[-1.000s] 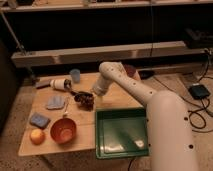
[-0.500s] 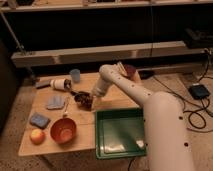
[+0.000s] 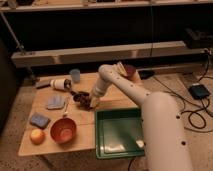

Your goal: Place grapes in red bowl

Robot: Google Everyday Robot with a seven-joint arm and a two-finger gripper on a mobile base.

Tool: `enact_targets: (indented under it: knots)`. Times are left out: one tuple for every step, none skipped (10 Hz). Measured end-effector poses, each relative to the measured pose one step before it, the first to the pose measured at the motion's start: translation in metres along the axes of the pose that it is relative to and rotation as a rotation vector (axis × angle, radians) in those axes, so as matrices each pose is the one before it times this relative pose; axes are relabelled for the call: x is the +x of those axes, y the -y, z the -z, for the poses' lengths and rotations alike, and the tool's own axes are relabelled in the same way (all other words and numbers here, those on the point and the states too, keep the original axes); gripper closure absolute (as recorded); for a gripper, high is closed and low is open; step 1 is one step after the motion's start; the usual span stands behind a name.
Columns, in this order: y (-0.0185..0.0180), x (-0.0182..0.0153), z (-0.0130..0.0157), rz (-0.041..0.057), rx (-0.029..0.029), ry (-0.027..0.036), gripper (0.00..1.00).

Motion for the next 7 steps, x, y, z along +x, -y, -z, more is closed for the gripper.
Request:
enact_targets:
  knots:
    - [-0.00004,0.00055,-0.00004,-0.00072,0.00326,-0.00711,1.00]
    - [0.00018,-0.00003,0.00088,0.00457,0.00822,-0.01060,1.00]
    - [0.00061,0.00138,0.00397,0.00014,0.01248,-0.00270,1.00]
    - [-0.00057,-0.00131,0.00853,0.00702,0.01280,-0.00055,1.00]
    - [0.00213,-0.00557,0.01417,0.01091,0.02542,0.00488,1.00]
    - [0.00239,-0.00618,0.01425,0.01139,0.02024,0.00468,1.00]
    - [0.00419,-0.01150,0.02684,0.01959,0.02745,0.00988,1.00]
